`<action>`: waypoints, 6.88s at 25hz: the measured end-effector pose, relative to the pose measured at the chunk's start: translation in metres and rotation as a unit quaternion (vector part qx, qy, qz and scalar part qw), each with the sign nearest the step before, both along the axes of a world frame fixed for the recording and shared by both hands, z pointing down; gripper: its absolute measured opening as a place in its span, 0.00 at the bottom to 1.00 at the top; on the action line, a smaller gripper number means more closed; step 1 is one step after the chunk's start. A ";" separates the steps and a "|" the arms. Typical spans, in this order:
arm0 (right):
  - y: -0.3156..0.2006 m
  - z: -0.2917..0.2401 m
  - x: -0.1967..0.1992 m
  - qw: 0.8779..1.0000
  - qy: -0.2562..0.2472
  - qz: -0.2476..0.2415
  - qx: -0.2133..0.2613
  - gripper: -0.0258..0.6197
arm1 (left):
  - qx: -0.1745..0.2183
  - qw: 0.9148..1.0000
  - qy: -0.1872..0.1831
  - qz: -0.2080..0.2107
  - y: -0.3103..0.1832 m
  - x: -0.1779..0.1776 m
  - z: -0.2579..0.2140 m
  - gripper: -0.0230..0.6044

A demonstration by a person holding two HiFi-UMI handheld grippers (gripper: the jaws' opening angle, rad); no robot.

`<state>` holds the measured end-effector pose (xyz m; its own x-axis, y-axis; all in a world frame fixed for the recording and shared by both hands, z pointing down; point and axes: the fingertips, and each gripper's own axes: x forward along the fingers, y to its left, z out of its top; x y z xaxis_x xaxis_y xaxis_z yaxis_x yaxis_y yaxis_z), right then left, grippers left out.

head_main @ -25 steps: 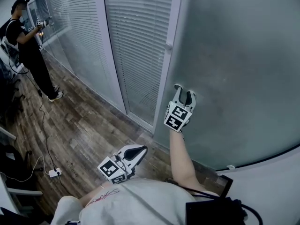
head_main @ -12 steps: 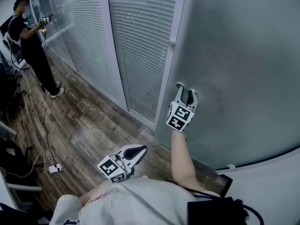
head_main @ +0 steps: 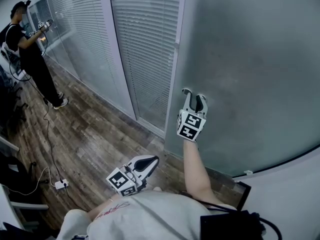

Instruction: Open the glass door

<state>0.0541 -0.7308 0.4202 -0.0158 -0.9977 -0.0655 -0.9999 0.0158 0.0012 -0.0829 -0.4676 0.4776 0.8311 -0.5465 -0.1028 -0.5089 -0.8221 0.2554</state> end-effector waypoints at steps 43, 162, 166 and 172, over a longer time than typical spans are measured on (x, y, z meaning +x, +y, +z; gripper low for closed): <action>0.112 0.001 -0.037 0.998 0.003 -0.066 0.006 0.22 | 0.001 0.999 -0.019 0.046 0.097 -0.007 0.003 0.07; 0.718 0.002 0.070 0.946 0.010 -0.324 0.007 0.21 | 0.027 0.913 -0.066 0.403 0.673 0.220 -0.015 0.07; 0.742 0.005 0.084 0.944 0.004 -0.329 0.009 0.21 | 0.020 0.903 -0.070 0.424 0.689 0.230 -0.010 0.07; 0.772 0.005 0.110 0.938 0.001 -0.346 0.021 0.21 | 0.018 0.890 -0.075 0.450 0.698 0.249 -0.011 0.07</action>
